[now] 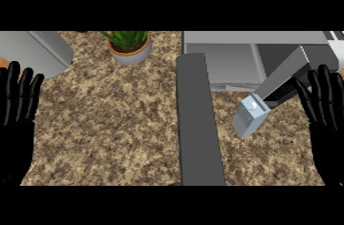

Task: Pick up the milk, place it into the microwave and close the microwave

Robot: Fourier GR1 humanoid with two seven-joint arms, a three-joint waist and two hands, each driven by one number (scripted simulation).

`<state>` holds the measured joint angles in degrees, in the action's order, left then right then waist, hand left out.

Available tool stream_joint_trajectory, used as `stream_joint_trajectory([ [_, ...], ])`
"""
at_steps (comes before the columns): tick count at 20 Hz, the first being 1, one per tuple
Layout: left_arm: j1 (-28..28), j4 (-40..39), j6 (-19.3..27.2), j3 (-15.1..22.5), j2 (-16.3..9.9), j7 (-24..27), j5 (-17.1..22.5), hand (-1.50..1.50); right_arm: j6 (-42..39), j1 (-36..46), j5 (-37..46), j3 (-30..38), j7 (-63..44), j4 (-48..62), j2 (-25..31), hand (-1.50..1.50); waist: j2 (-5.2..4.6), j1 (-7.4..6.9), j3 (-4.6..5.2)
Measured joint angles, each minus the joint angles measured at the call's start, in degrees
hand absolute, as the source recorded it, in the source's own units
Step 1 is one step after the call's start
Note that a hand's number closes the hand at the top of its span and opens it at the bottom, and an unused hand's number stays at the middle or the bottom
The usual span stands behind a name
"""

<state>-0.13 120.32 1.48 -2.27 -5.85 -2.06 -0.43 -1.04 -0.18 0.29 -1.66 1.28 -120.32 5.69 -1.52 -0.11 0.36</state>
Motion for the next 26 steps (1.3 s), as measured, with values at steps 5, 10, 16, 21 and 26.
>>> stream_joint_trajectory([
  [5,-0.42,-2.30,-2.09,1.41,-0.01,3.14,-0.07,-1.50,3.28,5.90,4.23,0.53,-8.45,2.32,0.41,-1.50,1.06,-0.06,-0.22],
  [10,-0.50,-6.85,-1.77,5.50,3.29,2.54,2.31,-1.50,6.01,9.07,5.84,-0.37,-17.54,5.17,-1.47,-1.50,1.29,0.13,-0.28],
  [16,5.25,-8.61,2.50,13.80,5.24,6.94,1.33,-1.50,6.83,3.79,7.64,-3.37,-21.92,1.29,-3.05,-1.50,1.52,0.18,-0.34],
  [21,8.52,-9.85,7.39,20.68,5.66,10.73,-0.74,-1.50,6.84,-2.51,9.12,-5.48,-21.84,-1.03,-3.70,-1.50,1.59,0.21,-0.34],
  [26,10.80,-10.95,11.25,26.38,5.78,13.62,-2.20,-1.50,6.04,-8.83,8.65,-5.33,-16.22,-0.08,-3.69,-1.50,1.59,0.22,-0.36],
])
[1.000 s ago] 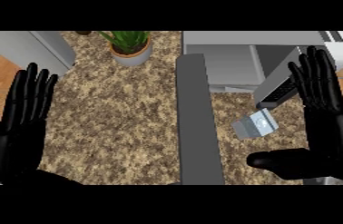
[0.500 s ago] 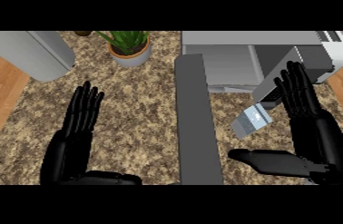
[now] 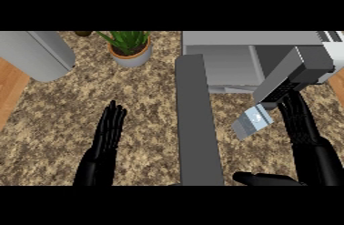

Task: Pick up the milk, place it into the microwave and close the microwave

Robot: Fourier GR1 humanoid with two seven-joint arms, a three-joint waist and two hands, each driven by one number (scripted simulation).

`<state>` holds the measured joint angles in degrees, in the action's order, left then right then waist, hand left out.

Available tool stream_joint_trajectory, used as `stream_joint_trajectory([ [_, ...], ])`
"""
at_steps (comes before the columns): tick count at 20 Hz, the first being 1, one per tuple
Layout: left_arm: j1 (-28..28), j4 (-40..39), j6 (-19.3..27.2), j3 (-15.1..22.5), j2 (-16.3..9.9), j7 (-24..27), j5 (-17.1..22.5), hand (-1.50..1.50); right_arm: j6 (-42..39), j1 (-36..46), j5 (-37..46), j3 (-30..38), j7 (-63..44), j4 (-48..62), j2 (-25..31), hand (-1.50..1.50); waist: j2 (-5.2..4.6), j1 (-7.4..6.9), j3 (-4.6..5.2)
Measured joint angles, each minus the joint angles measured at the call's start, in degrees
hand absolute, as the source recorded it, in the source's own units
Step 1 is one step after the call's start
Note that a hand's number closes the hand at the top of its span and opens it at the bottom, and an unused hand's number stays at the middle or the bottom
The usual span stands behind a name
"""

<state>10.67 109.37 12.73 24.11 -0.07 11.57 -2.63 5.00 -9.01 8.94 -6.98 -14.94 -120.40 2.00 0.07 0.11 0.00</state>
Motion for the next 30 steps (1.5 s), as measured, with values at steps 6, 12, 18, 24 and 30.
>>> stream_joint_trajectory([
  [6,3.95,-1.22,3.12,4.51,-0.63,4.73,-0.91,-1.50,0.82,-1.73,1.73,0.51,8.13,7.03,-0.53,-1.50,-0.02,-0.16,0.00],
  [12,2.91,-2.61,5.70,6.91,-0.15,4.51,-0.71,-1.50,2.21,-1.16,1.69,2.55,13.76,13.80,-0.99,-1.50,-0.05,-0.14,-0.01],
  [18,5.15,-1.08,3.47,6.28,-2.86,5.62,2.44,-1.50,2.86,1.73,0.36,5.68,20.66,24.23,-0.87,-1.50,-0.06,-0.27,-0.01],
  [24,7.78,-0.10,1.83,5.51,-4.94,7.39,4.74,-1.50,3.95,6.28,0.77,9.25,27.33,35.62,0.22,-1.50,-0.06,-0.38,0.01],
  [30,8.43,-0.50,-1.76,1.46,-7.36,9.11,9.16,-1.50,6.40,11.54,1.53,12.65,35.20,48.64,0.98,-1.50,-0.09,-0.47,0.00],
])
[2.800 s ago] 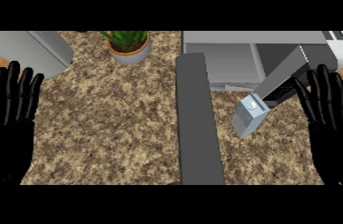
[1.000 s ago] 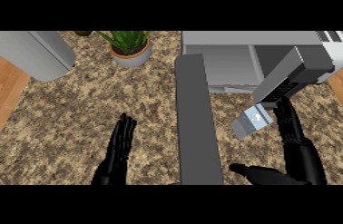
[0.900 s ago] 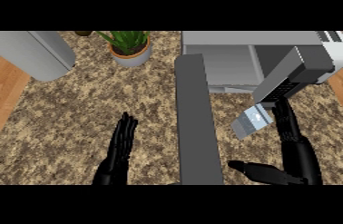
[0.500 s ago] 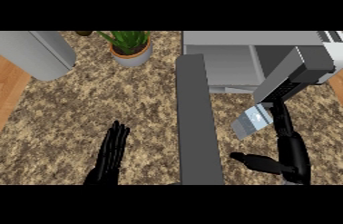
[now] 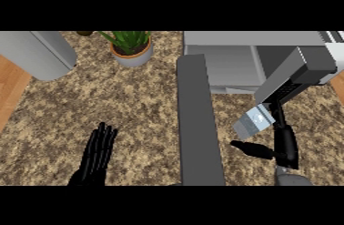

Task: Pick up the milk, place it into the microwave and close the microwave

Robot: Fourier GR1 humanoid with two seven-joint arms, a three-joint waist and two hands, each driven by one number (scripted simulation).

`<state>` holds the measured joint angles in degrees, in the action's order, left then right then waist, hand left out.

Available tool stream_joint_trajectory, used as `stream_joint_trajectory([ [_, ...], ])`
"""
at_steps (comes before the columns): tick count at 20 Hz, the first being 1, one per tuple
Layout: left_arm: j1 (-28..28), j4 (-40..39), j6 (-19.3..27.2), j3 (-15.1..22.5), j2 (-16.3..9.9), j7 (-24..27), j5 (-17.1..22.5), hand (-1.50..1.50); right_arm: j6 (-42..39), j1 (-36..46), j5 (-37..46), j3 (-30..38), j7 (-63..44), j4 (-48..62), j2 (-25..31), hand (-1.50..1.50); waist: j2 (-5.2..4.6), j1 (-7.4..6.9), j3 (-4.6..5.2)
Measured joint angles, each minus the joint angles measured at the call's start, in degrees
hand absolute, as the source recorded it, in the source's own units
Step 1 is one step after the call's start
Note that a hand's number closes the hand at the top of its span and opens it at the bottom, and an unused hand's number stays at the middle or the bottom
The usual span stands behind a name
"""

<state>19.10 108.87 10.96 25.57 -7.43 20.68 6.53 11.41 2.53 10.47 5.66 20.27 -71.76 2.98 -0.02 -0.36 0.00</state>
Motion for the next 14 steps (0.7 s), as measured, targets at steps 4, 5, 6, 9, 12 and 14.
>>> stream_joint_trajectory([
  [4,1.51,0.22,-1.82,-2.10,-1.59,1.39,1.88,-1.50,0.97,4.90,-0.43,2.53,4.58,8.63,1.14,-1.50,0.04,-0.07,0.02],
  [5,1.98,-0.07,-2.45,-2.69,-1.99,1.94,2.43,-1.50,0.94,5.67,-0.56,3.01,5.91,10.16,1.61,1.50,0.14,-0.03,0.07],
  [6,2.65,-0.11,-2.96,-2.88,-2.34,2.58,2.63,-1.50,1.08,6.43,-1.04,3.84,8.16,12.11,1.86,1.50,0.29,0.05,0.17],
  [9,4.22,0.57,-4.39,-3.92,-3.42,3.50,3.75,-1.50,1.74,8.45,-2.16,5.98,14.39,17.27,2.46,1.50,0.66,0.19,0.43],
  [12,4.33,-0.02,-5.86,-5.55,-4.36,4.32,4.84,-1.50,3.34,10.06,-2.36,7.44,17.90,20.65,3.10,1.50,0.89,0.27,0.62],
  [14,4.21,-0.46,-6.09,-5.81,-4.41,4.27,4.86,-1.50,4.27,10.21,-1.87,7.79,19.20,21.76,3.94,1.50,1.00,0.30,0.72],
])
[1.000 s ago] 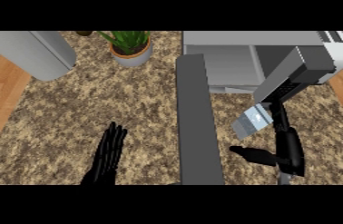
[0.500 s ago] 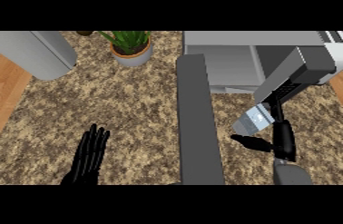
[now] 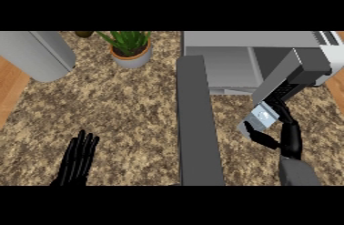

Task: Pick up the milk, place it into the microwave and close the microwave

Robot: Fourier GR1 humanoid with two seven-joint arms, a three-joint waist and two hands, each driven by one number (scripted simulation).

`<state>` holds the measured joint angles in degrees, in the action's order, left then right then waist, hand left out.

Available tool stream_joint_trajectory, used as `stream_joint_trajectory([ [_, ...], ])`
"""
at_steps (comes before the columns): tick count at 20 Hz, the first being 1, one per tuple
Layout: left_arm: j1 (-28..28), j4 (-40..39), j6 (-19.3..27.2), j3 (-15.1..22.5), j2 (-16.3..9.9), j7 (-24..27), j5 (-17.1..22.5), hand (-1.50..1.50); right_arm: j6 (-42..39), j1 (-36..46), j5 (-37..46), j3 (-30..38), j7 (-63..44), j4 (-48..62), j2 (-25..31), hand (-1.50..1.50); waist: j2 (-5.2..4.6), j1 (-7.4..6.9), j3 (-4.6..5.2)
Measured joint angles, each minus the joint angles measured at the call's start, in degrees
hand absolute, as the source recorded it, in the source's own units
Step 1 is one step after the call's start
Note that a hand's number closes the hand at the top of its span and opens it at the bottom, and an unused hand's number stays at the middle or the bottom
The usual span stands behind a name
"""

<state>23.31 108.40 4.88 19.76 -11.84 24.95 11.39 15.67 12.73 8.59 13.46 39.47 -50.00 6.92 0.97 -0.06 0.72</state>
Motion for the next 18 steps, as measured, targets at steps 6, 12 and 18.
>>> stream_joint_trajectory([
  [6,-0.05,0.02,-1.59,-1.74,-1.00,0.65,1.28,-1.50,2.46,1.74,3.02,-0.76,2.15,4.63,1.78,1.50,0.34,-0.48,0.46],
  [12,0.30,0.50,-3.15,-3.50,-1.85,0.72,2.90,-1.50,2.67,3.49,2.35,1.19,10.81,13.78,1.89,1.50,-0.41,-0.89,-0.04],
  [18,0.98,0.45,-4.17,-4.69,-2.27,1.10,3.63,-1.50,-3.00,6.05,-1.47,3.23,18.97,18.94,0.19,1.50,-0.68,-0.88,-0.14],
])
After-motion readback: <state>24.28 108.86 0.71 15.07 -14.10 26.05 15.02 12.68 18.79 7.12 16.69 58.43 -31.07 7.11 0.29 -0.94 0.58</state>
